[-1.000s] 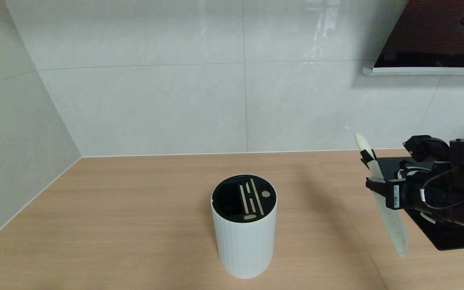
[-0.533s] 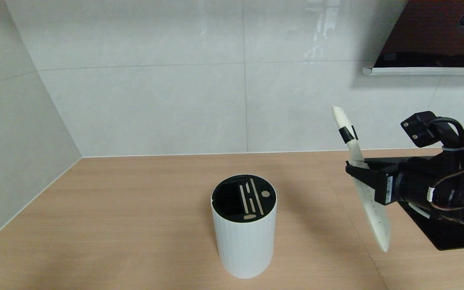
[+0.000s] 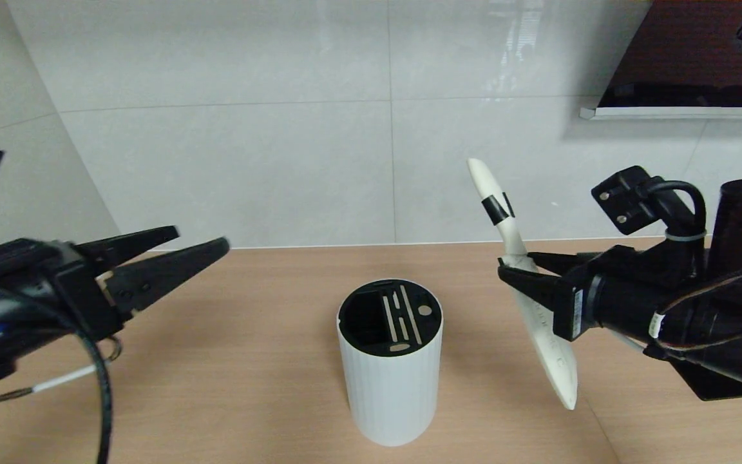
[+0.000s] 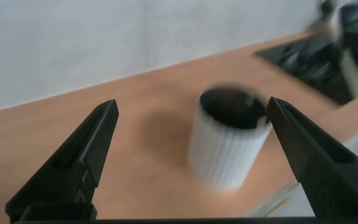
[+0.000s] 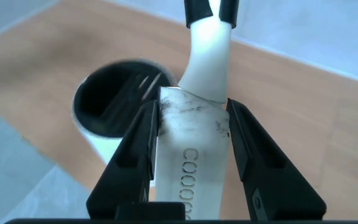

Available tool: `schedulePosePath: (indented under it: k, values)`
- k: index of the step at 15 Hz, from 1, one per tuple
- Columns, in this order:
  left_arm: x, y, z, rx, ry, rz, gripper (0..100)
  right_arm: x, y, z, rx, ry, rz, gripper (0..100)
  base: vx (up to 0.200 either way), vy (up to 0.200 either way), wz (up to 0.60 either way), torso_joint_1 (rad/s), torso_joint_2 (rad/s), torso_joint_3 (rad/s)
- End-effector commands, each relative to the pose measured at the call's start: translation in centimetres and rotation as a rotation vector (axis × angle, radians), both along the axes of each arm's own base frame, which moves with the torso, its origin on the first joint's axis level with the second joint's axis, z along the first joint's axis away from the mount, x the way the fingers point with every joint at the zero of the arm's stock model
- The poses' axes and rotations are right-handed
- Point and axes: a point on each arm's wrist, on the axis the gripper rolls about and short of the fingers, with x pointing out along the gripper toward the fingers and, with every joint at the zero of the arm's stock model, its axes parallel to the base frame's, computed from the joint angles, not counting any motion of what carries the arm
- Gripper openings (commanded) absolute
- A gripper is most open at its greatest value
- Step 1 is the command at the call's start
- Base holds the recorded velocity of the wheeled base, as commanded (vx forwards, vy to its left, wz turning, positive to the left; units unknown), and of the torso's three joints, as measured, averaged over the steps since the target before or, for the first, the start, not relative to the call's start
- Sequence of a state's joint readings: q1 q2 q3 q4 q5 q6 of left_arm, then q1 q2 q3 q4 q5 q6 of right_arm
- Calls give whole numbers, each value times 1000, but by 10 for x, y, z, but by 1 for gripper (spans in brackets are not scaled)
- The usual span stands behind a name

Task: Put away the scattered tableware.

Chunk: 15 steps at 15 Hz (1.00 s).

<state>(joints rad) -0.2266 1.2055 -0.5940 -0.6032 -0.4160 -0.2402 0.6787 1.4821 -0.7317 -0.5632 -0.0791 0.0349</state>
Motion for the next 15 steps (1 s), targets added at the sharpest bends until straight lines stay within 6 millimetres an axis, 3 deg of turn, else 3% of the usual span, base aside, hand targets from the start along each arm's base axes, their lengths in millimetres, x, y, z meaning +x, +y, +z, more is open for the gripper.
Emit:
schedulePosePath:
  k: [1,5,9,12,15]
  values:
    - [56,-51,-22,-142,163,-243,100,6,13,-16,-39,49,21,0,0,0,0,0,0,0]
    - [87,-94,-38,-153,156,-440,100,5,15,-17,-35,41,20,0,0,0,0,0,0,0]
    - [89,-142,-41,-149,144,-526,100,-5,25,-15,-29,19,38,0,0,0,0,0,0,0]
    - [98,-160,-51,-141,164,-549,100,-6,26,-16,-31,23,42,0,0,0,0,0,0,0]
    - [106,-183,-48,-154,135,-547,100,-6,27,-16,-32,24,44,0,0,0,0,0,0,0]
